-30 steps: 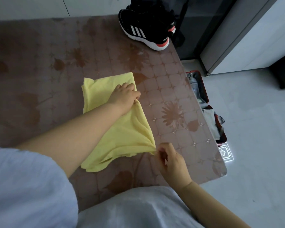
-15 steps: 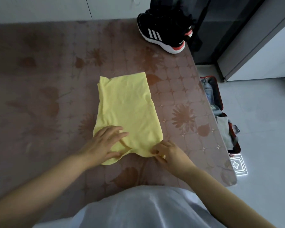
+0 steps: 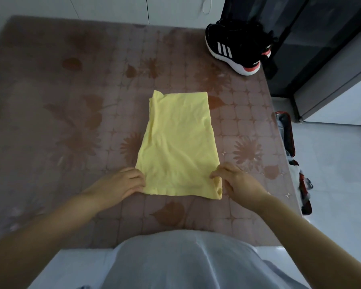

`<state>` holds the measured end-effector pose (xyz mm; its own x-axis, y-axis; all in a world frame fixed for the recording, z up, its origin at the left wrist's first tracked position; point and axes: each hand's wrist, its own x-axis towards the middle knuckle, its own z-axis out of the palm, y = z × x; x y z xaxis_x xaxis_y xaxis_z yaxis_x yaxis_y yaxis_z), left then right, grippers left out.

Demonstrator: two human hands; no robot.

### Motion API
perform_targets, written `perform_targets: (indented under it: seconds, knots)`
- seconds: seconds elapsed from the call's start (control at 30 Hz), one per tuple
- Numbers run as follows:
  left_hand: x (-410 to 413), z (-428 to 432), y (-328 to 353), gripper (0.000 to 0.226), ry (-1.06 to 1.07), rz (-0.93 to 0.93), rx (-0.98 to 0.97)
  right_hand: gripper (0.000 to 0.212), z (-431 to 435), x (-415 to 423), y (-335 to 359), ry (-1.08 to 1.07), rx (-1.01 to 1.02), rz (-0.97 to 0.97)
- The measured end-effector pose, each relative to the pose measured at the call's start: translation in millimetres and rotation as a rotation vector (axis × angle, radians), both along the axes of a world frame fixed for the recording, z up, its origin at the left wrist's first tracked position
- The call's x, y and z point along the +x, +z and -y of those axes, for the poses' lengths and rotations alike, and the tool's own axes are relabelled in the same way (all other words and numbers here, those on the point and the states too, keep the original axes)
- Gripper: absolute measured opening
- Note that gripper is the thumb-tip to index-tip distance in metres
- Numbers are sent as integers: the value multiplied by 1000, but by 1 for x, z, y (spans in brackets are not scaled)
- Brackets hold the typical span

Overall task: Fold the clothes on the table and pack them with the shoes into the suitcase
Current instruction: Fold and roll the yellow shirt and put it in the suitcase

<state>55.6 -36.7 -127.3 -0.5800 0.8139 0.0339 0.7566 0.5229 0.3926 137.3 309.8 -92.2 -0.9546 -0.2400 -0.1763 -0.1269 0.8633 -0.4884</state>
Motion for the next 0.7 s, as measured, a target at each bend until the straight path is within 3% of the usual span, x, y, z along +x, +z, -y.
perform_targets:
  seconds: [0.1, 0.27, 0.37, 0.47, 0.53, 0.6, 0.7]
  knots:
    - [-5, 0, -2, 52, -40, 58, -109, 58, -4, -13, -5, 202, 266, 136]
    - [-19, -5, 3, 45, -51, 127, -67, 47, -8, -28, -5, 423, 352, -151]
    - [-24, -7, 3, 33, -93, -6, -35, 38, -10, -33, -1, 445, 256, -232]
    - [-21, -6, 9, 32, -103, -77, -34, 31, -24, -28, 1, 322, 69, -251]
    - [-17, -8, 17, 26, -74, -9, -138, 28, -30, -21, 8, 221, 8, -145]
    - [-9, -7, 25, 26, -36, 222, -303, 24, -34, -15, 19, 122, -11, 85]
    - [-4, -10, 39, 21, 28, 513, -238, 27, -37, -17, 37, 60, -94, 388]
